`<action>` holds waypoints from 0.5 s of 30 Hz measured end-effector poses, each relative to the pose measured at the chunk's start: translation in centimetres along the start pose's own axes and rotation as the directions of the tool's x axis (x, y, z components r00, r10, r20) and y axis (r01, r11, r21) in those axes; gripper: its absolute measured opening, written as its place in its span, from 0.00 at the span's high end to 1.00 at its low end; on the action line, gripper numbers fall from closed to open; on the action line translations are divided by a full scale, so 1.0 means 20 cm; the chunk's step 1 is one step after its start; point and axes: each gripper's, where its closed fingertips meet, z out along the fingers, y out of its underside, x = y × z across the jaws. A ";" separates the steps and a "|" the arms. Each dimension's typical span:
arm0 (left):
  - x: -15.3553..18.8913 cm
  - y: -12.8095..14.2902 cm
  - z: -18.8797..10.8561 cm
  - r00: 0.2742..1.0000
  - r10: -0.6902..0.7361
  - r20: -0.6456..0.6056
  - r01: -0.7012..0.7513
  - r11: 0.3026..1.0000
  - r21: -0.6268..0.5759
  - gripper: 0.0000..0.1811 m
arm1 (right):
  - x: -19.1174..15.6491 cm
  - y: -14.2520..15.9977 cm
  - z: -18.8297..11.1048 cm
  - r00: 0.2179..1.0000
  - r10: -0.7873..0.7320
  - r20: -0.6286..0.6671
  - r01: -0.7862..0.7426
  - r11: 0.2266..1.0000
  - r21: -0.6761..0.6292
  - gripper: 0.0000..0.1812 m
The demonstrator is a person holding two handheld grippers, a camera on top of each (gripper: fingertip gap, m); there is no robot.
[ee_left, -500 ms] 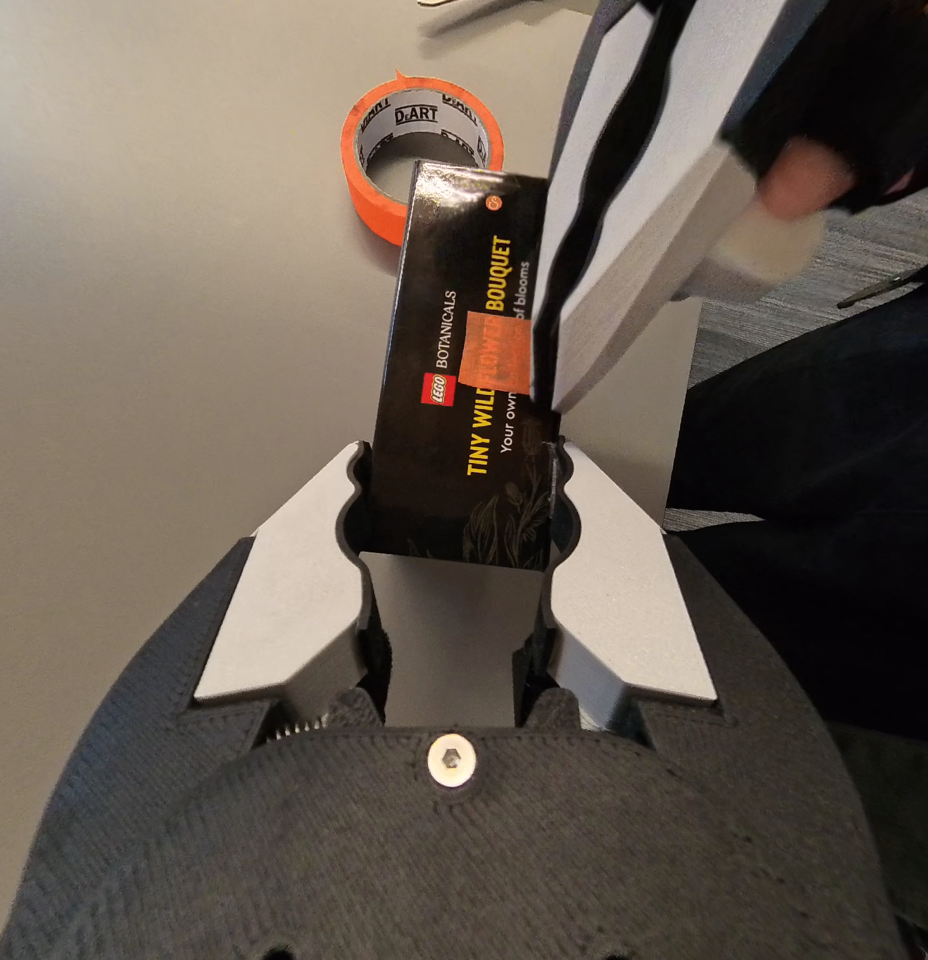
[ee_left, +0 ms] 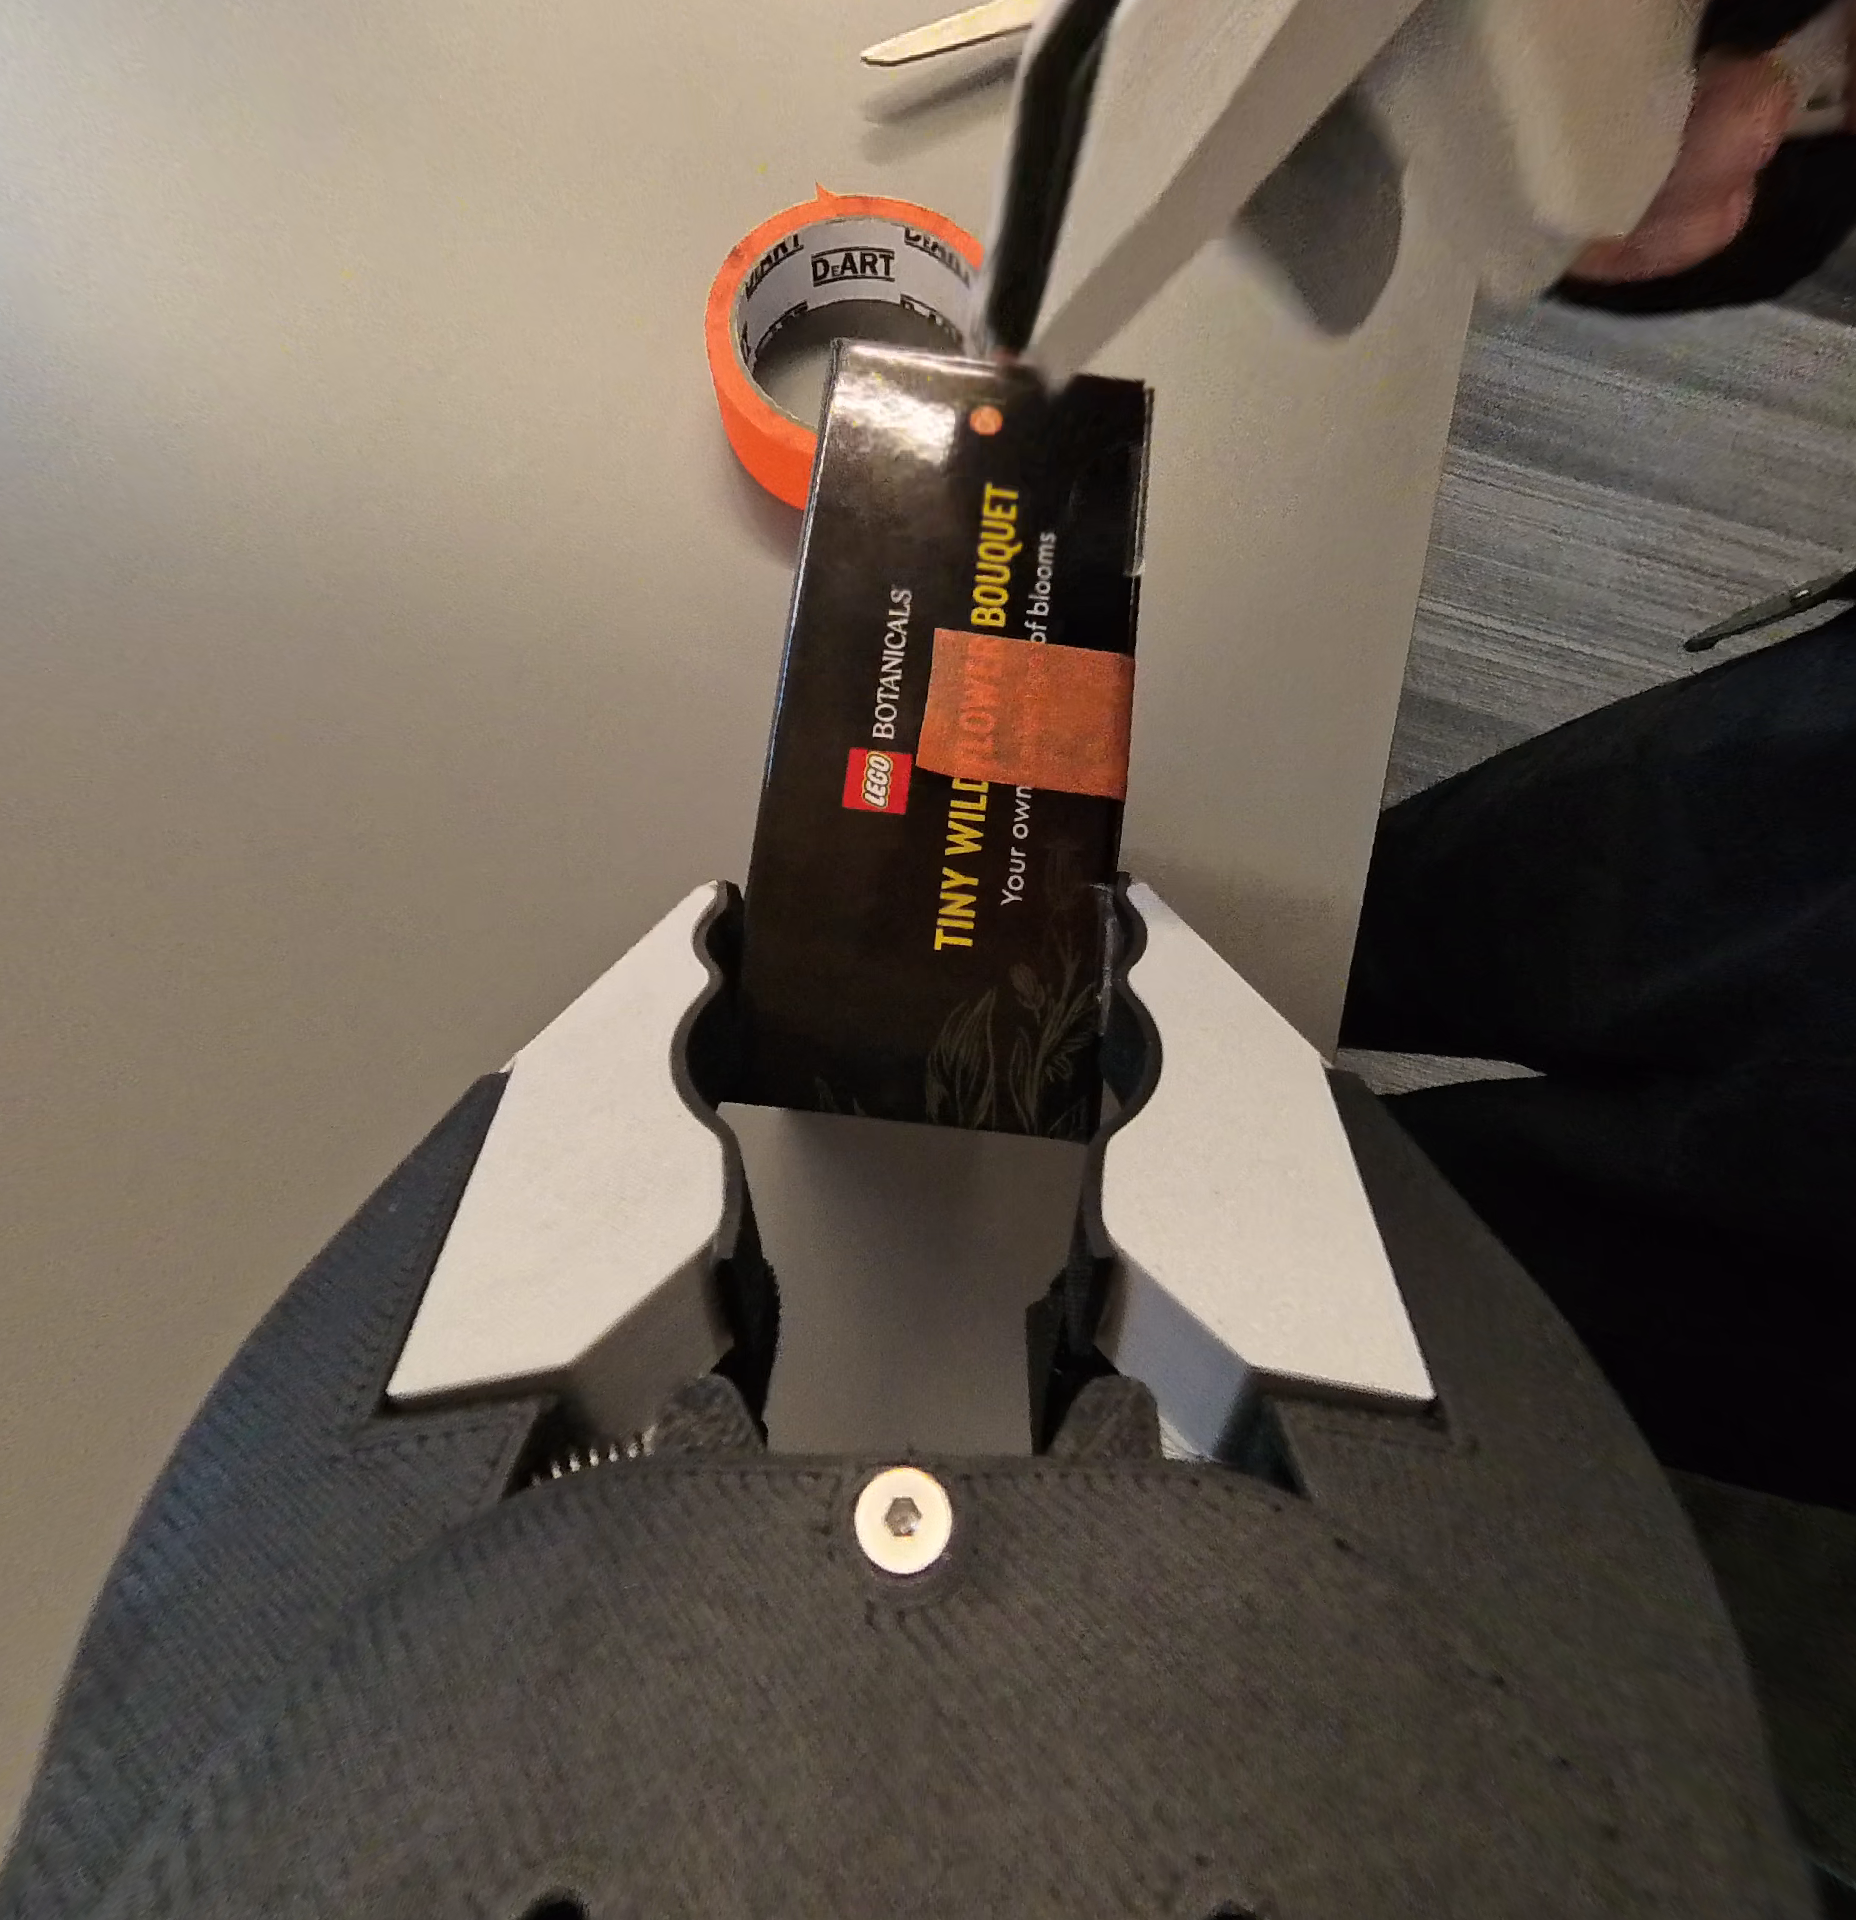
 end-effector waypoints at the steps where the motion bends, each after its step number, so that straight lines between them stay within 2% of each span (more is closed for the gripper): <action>1: 0.00 0.00 0.00 1.000 0.002 0.001 -0.002 1.000 0.008 0.62 | -0.01 0.00 -0.04 0.997 -0.077 -0.003 0.077 0.997 0.009 1.00; 2: 0.00 0.00 0.00 1.000 0.004 0.002 -0.004 1.000 0.014 0.62 | -0.01 0.01 -0.07 0.987 -0.158 -0.014 0.158 0.987 -0.004 1.00; 3: 0.00 0.00 0.00 1.000 0.006 0.002 -0.006 1.000 0.014 0.62 | 0.01 0.02 -0.09 0.973 -0.228 -0.043 0.227 0.974 -0.023 0.90; 4: 0.00 0.00 0.00 1.000 0.007 0.001 -0.007 1.000 0.011 0.62 | 0.04 0.03 -0.11 0.958 -0.272 -0.085 0.270 0.962 -0.043 0.73; 6: 0.00 0.00 0.00 1.000 0.006 -0.005 -0.006 1.000 -0.007 0.62 | 0.08 0.05 -0.14 0.940 -0.325 -0.107 0.318 0.945 -0.074 0.57; 9: 0.00 -0.01 0.00 0.999 -0.046 0.002 0.046 0.999 -0.015 0.60 | 0.18 0.12 -0.18 0.883 -0.441 -0.164 0.415 0.894 -0.170 0.43; 11: 0.01 -0.03 -0.02 0.997 -0.078 0.005 0.078 0.997 0.009 0.55 | 0.26 0.19 -0.19 0.842 -0.512 -0.172 0.461 0.847 -0.266 0.31; 13: 0.02 -0.03 -0.05 0.998 -0.067 0.015 0.066 0.997 0.028 0.53 | 0.30 0.28 -0.16 0.855 -0.502 -0.131 0.441 0.836 -0.326 0.16; 15: -0.01 0.01 -0.06 0.997 -0.049 0.066 0.049 0.999 0.003 0.47 | 0.34 0.35 -0.14 0.865 -0.494 -0.081 0.430 0.816 -0.387 0.16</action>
